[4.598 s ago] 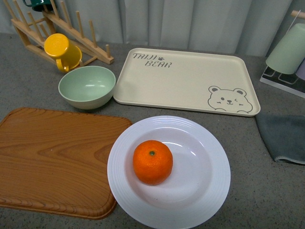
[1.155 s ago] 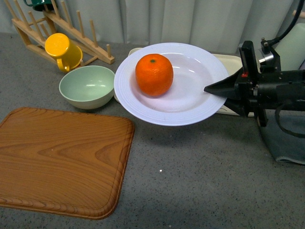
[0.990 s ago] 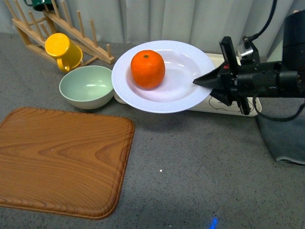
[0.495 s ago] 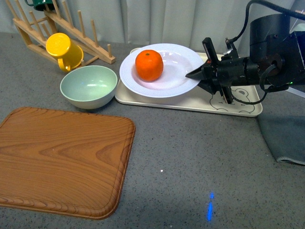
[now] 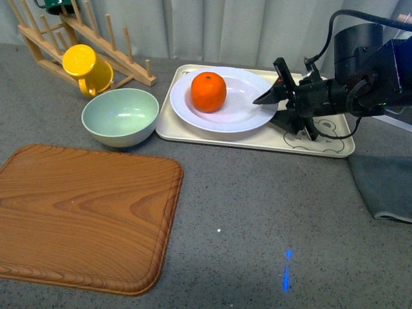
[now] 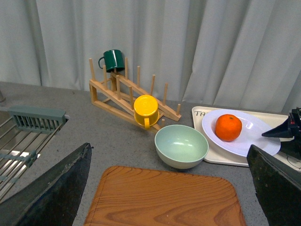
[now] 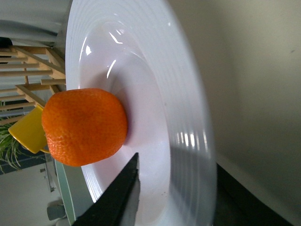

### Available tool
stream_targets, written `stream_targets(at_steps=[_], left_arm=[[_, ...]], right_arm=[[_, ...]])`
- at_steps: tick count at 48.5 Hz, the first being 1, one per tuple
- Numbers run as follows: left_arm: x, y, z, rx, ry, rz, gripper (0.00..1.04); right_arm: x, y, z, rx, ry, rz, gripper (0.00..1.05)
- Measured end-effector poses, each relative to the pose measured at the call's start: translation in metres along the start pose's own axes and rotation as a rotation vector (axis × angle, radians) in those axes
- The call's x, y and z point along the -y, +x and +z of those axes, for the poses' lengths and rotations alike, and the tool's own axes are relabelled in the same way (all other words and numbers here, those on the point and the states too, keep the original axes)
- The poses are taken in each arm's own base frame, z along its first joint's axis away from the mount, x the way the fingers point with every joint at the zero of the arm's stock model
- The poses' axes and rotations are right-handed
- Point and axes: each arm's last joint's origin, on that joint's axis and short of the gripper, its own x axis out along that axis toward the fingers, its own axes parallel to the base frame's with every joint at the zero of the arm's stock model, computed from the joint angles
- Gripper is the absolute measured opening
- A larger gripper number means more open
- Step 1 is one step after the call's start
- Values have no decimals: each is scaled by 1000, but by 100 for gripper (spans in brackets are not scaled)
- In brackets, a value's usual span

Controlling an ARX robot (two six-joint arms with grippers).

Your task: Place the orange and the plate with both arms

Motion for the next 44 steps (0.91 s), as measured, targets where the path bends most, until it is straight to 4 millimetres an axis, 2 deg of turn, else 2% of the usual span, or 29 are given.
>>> stream_targets(at_steps=[12, 19, 32, 38, 44], left_arm=[[0, 0, 0, 0, 0, 0, 98], [0, 0, 0, 0, 0, 0, 98], [0, 0, 0, 0, 0, 0, 98], [0, 0, 0, 0, 0, 0, 98], [0, 0, 0, 0, 0, 0, 98]], right_arm=[[1, -16, 2, 18, -33, -28, 76], [-13, -31, 1, 97, -210, -156, 96], [-40, -54, -12, 286, -716, -367, 96], [-61, -78, -30, 434, -1042, -478, 96], [-77, -106, -48, 524, -1186, -521, 96]])
